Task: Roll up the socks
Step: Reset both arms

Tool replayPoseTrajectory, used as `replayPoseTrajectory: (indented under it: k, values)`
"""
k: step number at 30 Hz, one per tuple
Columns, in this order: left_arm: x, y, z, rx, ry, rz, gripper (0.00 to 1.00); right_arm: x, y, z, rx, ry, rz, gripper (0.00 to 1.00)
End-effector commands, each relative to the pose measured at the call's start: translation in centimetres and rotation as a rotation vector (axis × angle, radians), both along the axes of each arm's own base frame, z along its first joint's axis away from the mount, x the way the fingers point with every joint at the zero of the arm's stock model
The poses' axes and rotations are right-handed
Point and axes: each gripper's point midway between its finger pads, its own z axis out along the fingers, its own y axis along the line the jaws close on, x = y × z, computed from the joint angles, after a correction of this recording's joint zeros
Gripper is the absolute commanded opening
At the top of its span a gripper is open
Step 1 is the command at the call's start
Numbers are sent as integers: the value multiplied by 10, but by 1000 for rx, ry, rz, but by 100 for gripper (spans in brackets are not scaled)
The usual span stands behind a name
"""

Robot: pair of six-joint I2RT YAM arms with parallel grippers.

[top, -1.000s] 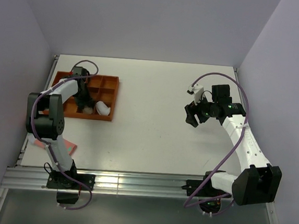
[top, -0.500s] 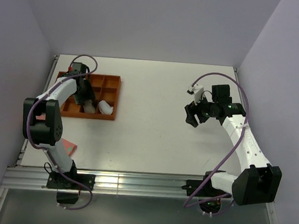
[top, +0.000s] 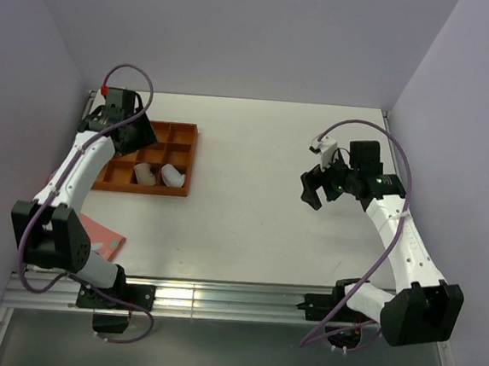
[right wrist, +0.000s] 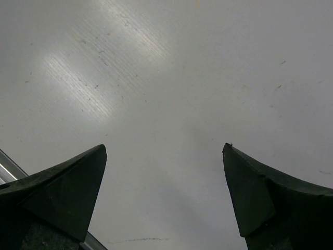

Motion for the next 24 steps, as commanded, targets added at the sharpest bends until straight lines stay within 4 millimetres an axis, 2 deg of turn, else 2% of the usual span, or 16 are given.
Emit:
replayPoseTrajectory:
  k: [1, 4, 5, 6, 8, 9, 11, 12, 14, 15, 16, 17, 20, 24]
  values:
    - [-4, -34, 76, -62, -213, -53, 64, 6, 4, 38, 65, -131, -27, 100]
    - [-21, -68, 110, -104, -333, -119, 63, 5, 5, 52, 95, -182, -42, 100]
    - [-26, -77, 117, -112, -364, -134, 63, 6, 4, 56, 104, -194, -56, 100]
    - [-41, -99, 125, -131, -401, -191, 63, 4, 5, 58, 110, -202, -56, 100]
    - [-49, -118, 136, -155, -460, -219, 63, 1, 7, 66, 135, -214, -59, 100]
    - [-61, -135, 134, -160, -469, -249, 63, 0, 7, 70, 143, -222, -66, 100]
    - [-69, -154, 135, -180, -489, -271, 61, -1, 9, 75, 166, -216, -79, 100]
    - [-82, -175, 129, -193, -488, -317, 61, -2, 9, 78, 168, -208, -80, 100]
    - [-90, -192, 130, -186, -526, -313, 61, -2, 10, 82, 179, -203, -86, 100]
    - [-106, -215, 122, -201, -517, -371, 61, -1, 9, 85, 183, -208, -93, 100]
    - [-110, -221, 119, -196, -527, -371, 61, -2, 9, 85, 189, -204, -95, 100]
    - [-121, -237, 116, -220, -533, -411, 61, -3, 9, 83, 192, -203, -100, 100]
    - [-130, -254, 107, -240, -515, -443, 60, -2, 8, 87, 206, -225, -119, 100]
    - [-138, -268, 105, -250, -514, -468, 61, -7, 9, 87, 218, -233, -111, 100]
